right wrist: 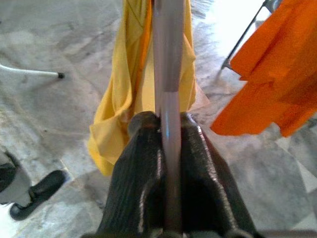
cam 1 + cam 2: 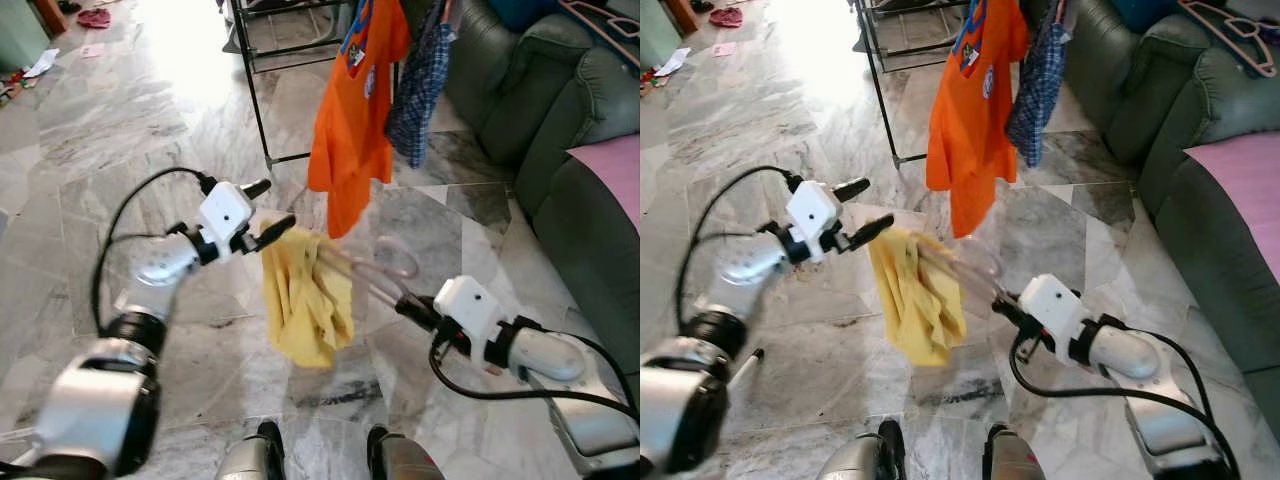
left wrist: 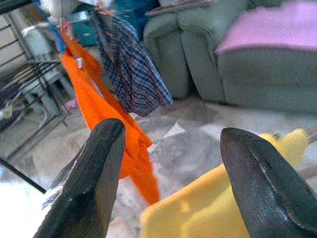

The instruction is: Hang hanger

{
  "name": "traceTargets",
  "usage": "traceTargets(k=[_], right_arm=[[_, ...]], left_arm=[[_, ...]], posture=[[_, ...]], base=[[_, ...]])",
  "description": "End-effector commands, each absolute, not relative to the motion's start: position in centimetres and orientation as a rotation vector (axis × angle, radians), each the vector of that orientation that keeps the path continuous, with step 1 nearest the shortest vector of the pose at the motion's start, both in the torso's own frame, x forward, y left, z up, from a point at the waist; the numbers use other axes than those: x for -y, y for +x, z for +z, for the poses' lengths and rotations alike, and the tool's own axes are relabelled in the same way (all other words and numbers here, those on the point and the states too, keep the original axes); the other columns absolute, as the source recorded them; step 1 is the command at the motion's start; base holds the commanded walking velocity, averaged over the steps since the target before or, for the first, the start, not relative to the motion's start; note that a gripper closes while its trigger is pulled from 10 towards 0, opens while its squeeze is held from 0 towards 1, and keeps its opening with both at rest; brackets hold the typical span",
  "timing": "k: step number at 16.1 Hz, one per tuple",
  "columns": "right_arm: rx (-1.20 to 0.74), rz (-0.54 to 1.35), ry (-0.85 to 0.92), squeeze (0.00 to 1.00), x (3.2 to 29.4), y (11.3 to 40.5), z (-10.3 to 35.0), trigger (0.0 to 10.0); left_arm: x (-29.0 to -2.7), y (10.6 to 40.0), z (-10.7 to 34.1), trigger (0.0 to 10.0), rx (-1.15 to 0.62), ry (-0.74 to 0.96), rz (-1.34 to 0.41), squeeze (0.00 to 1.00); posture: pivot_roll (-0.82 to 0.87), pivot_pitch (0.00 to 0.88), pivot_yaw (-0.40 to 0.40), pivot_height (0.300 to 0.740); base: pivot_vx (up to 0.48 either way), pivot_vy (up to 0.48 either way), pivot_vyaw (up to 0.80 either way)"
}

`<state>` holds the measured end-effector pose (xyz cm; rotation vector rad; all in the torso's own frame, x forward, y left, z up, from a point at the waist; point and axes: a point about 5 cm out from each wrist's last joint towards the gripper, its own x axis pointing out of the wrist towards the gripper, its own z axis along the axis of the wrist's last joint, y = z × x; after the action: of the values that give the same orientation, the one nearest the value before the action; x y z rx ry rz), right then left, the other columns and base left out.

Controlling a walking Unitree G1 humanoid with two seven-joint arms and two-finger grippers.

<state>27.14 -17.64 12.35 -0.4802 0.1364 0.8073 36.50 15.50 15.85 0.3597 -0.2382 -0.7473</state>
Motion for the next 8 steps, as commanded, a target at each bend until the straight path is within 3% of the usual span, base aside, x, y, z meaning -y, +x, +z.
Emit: traceTargets(k=[1,8], right_arm=[[-0.075,0.777,-0.481,0.0,17.3,27.6,13.1,0.0],[0.014,0.66,-0.467,0.0,15.7,30.2,14.6,0.0]], left_arm=[[-15.6,36.0,14.4,10.0,0.202,0.275,-0.707,0.0],[-12.3,34.8,12.3,10.0,0.202,0.135,-0.643,0.0]], posture=[[-0.24,0.243,0.059,0.74],[-0.24,0.249,0.052,0.74]], base=[[0.0,0.0,0.0],[0.0,0.0,0.0]])
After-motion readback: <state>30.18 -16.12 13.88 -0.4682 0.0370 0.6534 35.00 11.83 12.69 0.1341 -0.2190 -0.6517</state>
